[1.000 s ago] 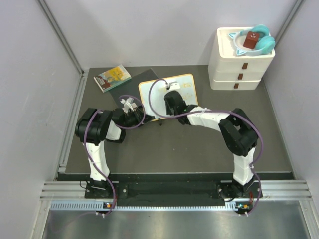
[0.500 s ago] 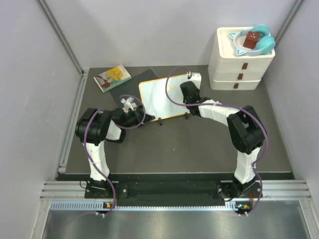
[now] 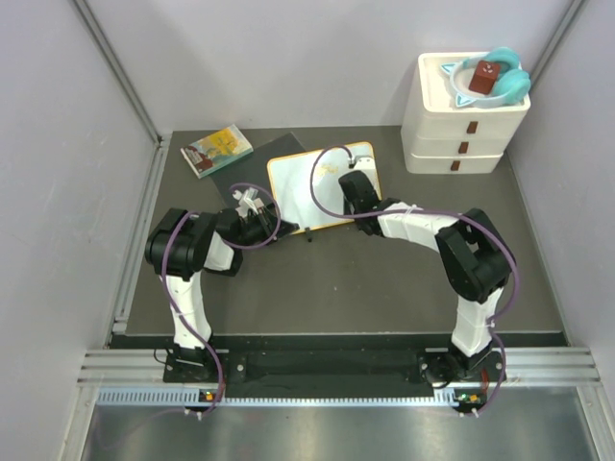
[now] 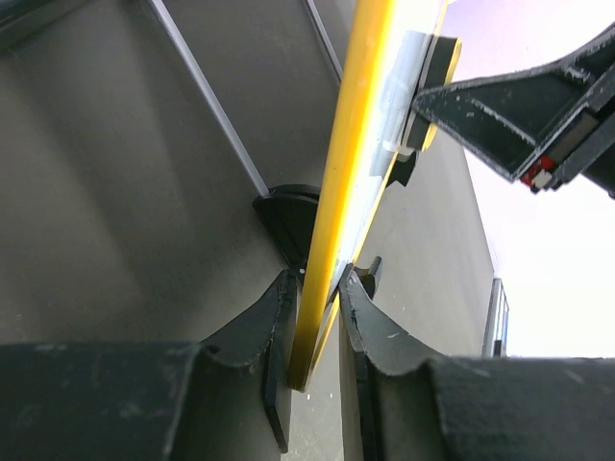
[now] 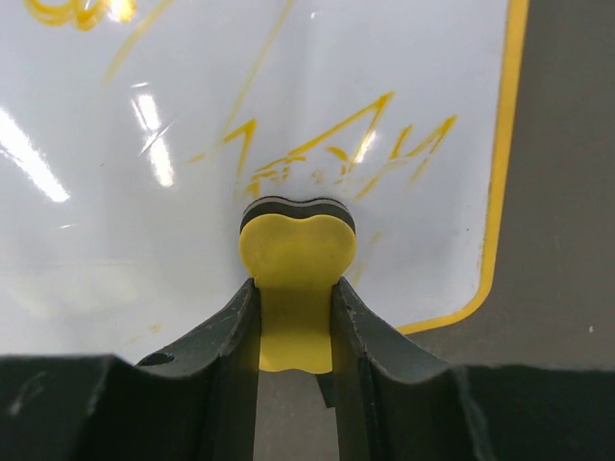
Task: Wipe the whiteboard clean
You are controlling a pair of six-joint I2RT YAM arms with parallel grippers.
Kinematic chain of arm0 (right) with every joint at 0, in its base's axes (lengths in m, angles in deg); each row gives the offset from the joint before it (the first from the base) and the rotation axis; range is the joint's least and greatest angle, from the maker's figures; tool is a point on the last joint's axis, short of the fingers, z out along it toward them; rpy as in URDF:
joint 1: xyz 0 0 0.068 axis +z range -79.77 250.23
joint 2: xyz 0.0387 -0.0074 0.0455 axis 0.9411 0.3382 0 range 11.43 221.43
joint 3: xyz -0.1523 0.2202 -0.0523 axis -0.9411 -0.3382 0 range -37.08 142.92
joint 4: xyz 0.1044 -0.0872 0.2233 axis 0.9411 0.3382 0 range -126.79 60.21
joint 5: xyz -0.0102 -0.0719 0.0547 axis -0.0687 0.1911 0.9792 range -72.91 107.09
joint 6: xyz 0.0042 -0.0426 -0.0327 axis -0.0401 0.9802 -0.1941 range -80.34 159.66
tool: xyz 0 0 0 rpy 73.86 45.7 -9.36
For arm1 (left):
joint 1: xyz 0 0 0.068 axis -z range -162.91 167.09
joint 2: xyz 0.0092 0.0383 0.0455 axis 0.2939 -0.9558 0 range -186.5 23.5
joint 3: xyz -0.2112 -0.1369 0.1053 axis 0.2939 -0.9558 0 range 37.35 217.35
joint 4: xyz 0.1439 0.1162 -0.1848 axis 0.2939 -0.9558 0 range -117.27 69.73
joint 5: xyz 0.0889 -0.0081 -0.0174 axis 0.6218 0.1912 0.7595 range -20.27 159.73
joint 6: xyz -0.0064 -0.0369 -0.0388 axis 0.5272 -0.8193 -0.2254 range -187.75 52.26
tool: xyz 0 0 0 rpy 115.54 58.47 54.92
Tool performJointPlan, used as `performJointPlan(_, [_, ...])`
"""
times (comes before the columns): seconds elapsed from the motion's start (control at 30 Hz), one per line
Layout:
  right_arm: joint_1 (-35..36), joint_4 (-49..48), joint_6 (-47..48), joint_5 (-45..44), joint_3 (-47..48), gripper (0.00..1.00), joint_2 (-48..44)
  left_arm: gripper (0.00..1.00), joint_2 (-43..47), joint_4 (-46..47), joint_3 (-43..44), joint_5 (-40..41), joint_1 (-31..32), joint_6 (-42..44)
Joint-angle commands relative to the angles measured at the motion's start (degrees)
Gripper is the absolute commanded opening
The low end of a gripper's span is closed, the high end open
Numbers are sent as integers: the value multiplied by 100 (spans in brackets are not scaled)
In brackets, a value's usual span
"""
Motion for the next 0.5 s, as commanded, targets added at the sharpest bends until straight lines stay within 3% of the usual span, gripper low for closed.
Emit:
performJointPlan(0.0, [42,342,-116,436,-58,0,598,0,-144,-914,-187,750,-84,277])
performJointPlan(0.3, [-212,913,130,295,1287,0,924,0,-144,-905,-187,750,-84,285])
performJointPlan(0.47, [-423,984,121,339,1297,0,862,0,-153,-914,-187,750,-84,294])
